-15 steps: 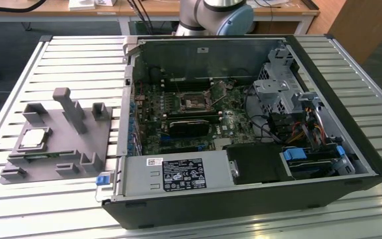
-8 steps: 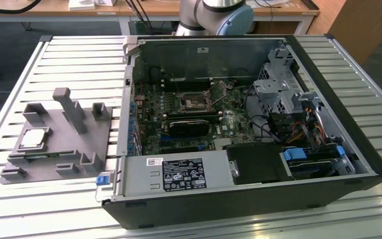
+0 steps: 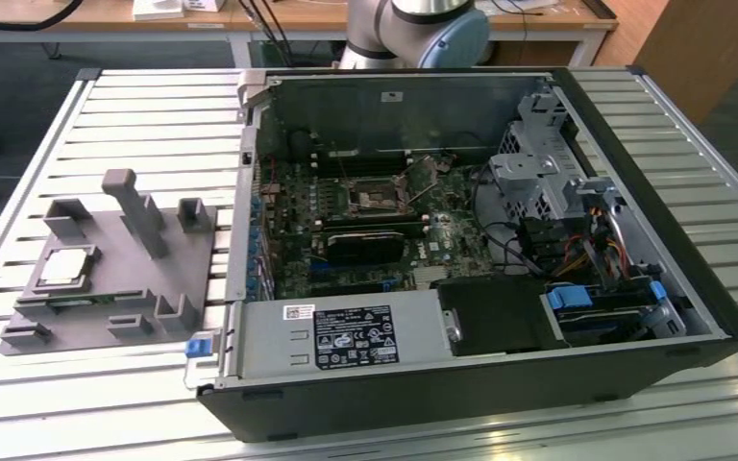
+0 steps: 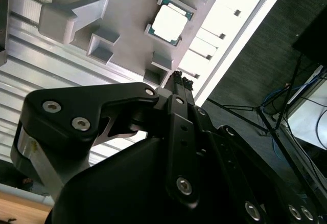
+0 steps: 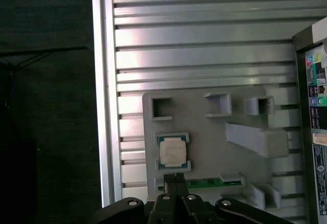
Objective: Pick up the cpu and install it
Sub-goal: 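Pick up the cpu and move it towards the insertion slot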
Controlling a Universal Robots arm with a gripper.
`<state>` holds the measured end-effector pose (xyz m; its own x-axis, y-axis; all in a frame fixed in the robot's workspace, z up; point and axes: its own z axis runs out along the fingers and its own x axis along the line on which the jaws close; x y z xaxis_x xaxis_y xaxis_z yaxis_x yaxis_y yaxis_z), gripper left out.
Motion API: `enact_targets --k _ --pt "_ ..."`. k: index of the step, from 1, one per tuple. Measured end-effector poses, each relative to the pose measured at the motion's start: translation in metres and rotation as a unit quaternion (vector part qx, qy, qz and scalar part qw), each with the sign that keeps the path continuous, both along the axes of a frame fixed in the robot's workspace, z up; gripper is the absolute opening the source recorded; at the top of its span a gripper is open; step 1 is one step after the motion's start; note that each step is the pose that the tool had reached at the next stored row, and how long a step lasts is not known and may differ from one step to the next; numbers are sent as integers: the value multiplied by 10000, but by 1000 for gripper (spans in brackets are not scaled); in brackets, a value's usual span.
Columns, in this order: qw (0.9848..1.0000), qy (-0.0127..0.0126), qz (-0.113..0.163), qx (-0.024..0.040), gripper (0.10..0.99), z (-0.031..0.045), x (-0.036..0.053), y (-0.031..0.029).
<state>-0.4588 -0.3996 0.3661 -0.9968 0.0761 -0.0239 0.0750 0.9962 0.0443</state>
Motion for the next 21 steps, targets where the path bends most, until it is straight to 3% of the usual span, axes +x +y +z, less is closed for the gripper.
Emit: enact_targets --k 21 --pt "10000 0 -1 0 106 -167 -23 0"
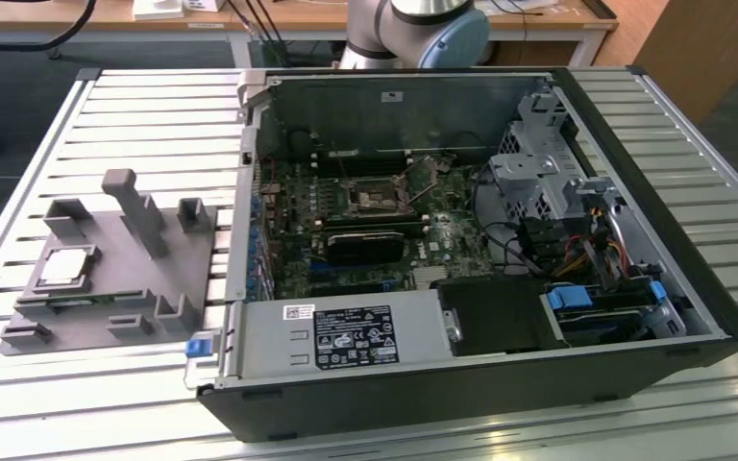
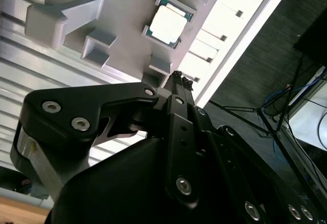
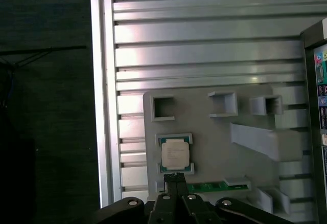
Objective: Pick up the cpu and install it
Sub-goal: 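Pick up the cpu and move it towards the insertion slot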
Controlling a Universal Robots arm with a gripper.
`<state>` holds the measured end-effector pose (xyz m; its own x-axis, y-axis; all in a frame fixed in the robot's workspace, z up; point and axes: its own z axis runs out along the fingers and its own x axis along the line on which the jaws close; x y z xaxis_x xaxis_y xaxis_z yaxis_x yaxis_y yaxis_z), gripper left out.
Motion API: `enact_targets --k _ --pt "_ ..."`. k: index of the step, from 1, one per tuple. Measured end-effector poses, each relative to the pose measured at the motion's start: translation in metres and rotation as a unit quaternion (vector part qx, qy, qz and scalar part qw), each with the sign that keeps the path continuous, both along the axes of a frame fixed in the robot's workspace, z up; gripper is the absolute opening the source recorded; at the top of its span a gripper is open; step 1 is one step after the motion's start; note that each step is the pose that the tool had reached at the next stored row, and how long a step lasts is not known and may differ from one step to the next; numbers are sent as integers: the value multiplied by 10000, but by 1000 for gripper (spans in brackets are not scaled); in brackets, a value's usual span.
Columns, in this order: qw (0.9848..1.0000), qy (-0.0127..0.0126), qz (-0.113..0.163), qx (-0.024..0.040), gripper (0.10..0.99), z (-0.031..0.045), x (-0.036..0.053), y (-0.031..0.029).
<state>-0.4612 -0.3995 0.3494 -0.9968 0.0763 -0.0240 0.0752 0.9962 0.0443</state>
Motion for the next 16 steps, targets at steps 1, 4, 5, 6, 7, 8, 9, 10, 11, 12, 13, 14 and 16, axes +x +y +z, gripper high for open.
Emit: enact_targets --k 1,4,5,6,7,8,9,10,11,12,13,14,16 --pt "10000 0 0 0 106 -11 0 0" --pt "10000 0 0 0 106 -48 -1 0" --pt "10000 1 0 0 106 -60 -1 0" --pt "10000 1 0 0 106 -73 -1 0" --pt "10000 1 0 1 106 -85 -1 0" --pt "10000 0 0 2 106 -97 -1 0" --pt "10000 1 0 3 106 -107 -1 0" --pt "10000 0 0 4 106 -118 -1 0" --pt "10000 1 0 5 106 -127 -1 -1" --pt "10000 2 0 5 106 -138 -1 -1" --pt "10000 2 0 5 106 -149 -1 -1" --pt "10000 3 0 5 106 -160 -1 -1" --pt "10000 3 0 5 106 -181 -1 -1"
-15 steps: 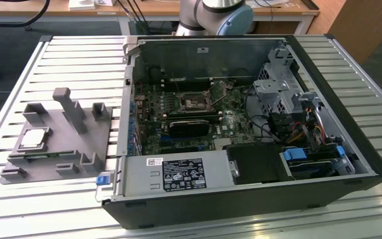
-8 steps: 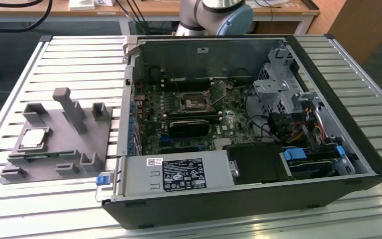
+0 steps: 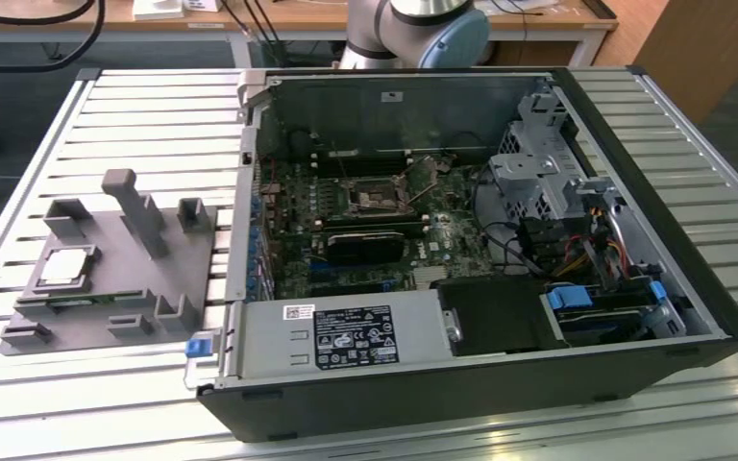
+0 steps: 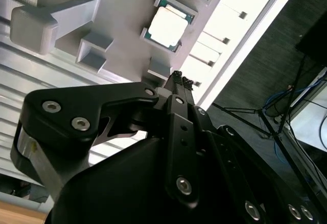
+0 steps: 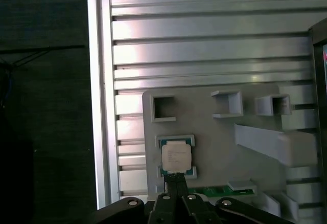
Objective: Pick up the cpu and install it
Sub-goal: 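Pick up the cpu and move it towards the insertion slot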
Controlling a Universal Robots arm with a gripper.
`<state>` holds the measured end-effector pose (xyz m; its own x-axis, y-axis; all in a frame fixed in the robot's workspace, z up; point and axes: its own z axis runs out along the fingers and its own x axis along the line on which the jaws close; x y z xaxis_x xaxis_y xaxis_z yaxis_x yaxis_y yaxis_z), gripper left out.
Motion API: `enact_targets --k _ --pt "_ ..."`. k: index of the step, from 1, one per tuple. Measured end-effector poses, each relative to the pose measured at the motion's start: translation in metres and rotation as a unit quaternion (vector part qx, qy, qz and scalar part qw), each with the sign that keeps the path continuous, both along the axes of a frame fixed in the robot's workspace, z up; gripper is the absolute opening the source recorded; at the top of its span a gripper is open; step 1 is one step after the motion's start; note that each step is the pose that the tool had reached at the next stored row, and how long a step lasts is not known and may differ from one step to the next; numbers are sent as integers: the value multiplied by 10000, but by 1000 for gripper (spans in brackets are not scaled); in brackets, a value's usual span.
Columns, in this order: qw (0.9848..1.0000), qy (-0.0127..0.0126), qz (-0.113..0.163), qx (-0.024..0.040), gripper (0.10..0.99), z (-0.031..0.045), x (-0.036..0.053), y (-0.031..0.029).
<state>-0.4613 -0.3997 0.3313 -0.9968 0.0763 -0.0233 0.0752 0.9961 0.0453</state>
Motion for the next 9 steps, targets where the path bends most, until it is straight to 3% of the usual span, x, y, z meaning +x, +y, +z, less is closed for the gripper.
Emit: enact_targets --k 9 --pt "10000 1 0 2 106 -84 -1 0"
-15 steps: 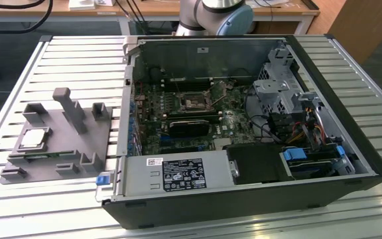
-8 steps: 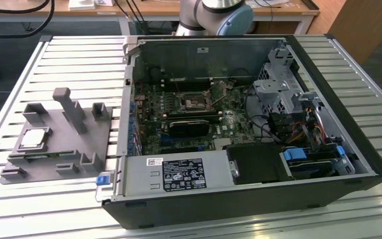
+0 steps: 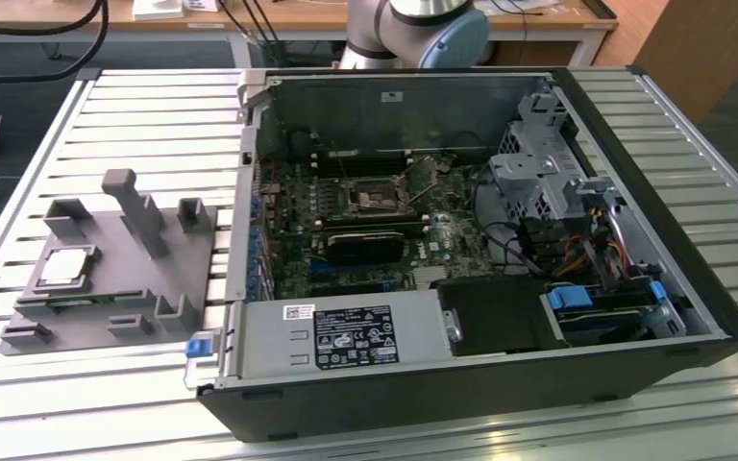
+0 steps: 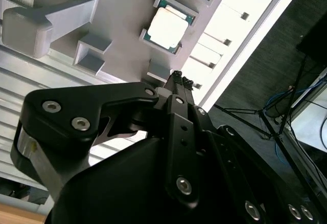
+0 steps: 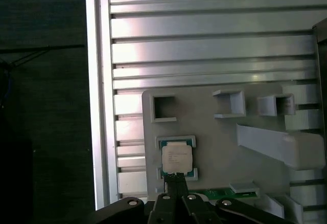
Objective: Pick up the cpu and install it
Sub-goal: 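Pick up the cpu and move it towards the insertion slot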
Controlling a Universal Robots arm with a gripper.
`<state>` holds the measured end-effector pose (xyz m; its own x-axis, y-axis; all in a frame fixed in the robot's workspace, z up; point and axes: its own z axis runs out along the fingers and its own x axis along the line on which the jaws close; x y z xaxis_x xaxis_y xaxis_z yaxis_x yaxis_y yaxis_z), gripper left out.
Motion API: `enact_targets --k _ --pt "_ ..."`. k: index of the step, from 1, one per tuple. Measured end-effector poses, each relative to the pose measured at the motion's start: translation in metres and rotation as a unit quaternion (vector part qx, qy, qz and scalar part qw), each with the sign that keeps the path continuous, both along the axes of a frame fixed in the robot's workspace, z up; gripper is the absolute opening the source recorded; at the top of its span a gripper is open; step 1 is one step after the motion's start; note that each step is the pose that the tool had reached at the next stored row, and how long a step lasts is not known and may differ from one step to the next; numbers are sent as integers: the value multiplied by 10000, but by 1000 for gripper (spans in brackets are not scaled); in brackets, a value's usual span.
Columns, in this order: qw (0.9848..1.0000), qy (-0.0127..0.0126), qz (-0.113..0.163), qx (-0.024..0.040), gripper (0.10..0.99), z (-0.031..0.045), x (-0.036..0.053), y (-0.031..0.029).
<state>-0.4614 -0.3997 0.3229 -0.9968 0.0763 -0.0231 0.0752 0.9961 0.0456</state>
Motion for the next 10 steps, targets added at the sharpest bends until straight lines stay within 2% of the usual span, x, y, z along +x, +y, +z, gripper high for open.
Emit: enact_targets --k 10 --pt "10000 -8 0 1 114 -97 0 -11"
